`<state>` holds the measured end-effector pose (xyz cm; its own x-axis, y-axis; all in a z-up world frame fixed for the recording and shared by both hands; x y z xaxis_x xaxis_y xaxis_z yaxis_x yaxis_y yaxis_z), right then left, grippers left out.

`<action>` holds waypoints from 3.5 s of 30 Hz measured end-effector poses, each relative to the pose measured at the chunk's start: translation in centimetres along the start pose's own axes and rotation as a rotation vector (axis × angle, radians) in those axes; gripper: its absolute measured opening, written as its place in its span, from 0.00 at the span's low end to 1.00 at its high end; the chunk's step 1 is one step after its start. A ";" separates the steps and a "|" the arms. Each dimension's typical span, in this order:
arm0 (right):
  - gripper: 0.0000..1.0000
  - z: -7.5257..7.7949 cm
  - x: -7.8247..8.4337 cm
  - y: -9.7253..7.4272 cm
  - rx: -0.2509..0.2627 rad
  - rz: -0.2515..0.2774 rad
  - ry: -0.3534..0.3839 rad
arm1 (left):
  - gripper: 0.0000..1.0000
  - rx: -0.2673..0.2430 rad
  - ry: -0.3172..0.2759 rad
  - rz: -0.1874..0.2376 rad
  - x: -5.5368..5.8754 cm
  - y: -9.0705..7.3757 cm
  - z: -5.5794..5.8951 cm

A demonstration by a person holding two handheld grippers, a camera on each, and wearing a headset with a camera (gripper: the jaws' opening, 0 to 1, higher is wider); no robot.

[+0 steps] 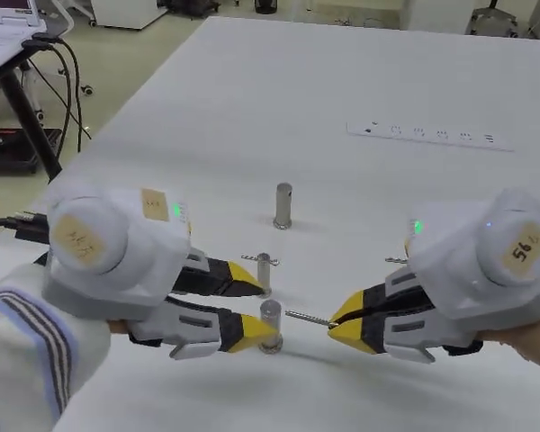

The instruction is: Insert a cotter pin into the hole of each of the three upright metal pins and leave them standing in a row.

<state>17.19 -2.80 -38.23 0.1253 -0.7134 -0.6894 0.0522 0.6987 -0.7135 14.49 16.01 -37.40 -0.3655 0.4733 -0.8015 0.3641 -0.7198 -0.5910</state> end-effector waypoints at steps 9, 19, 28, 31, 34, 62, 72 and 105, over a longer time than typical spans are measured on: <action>0.00 0.1 -0.1 0.4 -0.014 -0.016 -0.003 | 0.10 0.031 0.011 -0.009 0.2 0.2 -0.4; 0.00 0.3 -1.1 0.8 -0.015 -0.019 -0.032 | 0.09 0.048 -0.015 -0.010 0.2 0.3 -0.5; 0.00 0.4 -2.8 1.7 -0.028 0.014 -0.050 | 0.09 0.040 -0.028 -0.005 0.1 0.4 -0.2; 0.00 0.4 -3.0 1.9 -0.031 0.023 -0.051 | 0.09 0.041 -0.029 -0.006 0.1 0.4 -0.2; 0.00 0.5 -3.2 2.1 -0.042 0.028 -0.057 | 0.09 0.046 -0.039 -0.005 0.1 0.4 -0.1; 0.20 -0.7 -1.9 4.7 0.033 0.145 0.051 | 0.83 -0.046 -0.242 0.091 2.0 -3.2 2.4; 0.16 -0.6 -2.1 6.0 0.035 0.124 0.012 | 0.99 -0.057 -0.243 0.090 2.7 -2.5 3.9; 0.08 4.9 2.9 0.5 0.053 0.090 -0.041 | 0.99 -0.039 -0.281 0.076 2.9 -1.6 5.0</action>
<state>22.41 -4.26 -39.97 0.1721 -0.6458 -0.7439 0.0908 0.7623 -0.6408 8.54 15.95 -38.35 -0.5569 0.2553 -0.7904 0.4306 -0.7250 -0.5376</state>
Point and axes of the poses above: the centre of the closed fingertips' face, and the gripper's own axes: y roughly forward along the fingers, z roughly to its right, x roughly out of its underside, the point moved 10 cm from there along -y, roughly backward along the fingers, and after that the axes turned 8 degrees about -y, right-handed, at the moved point
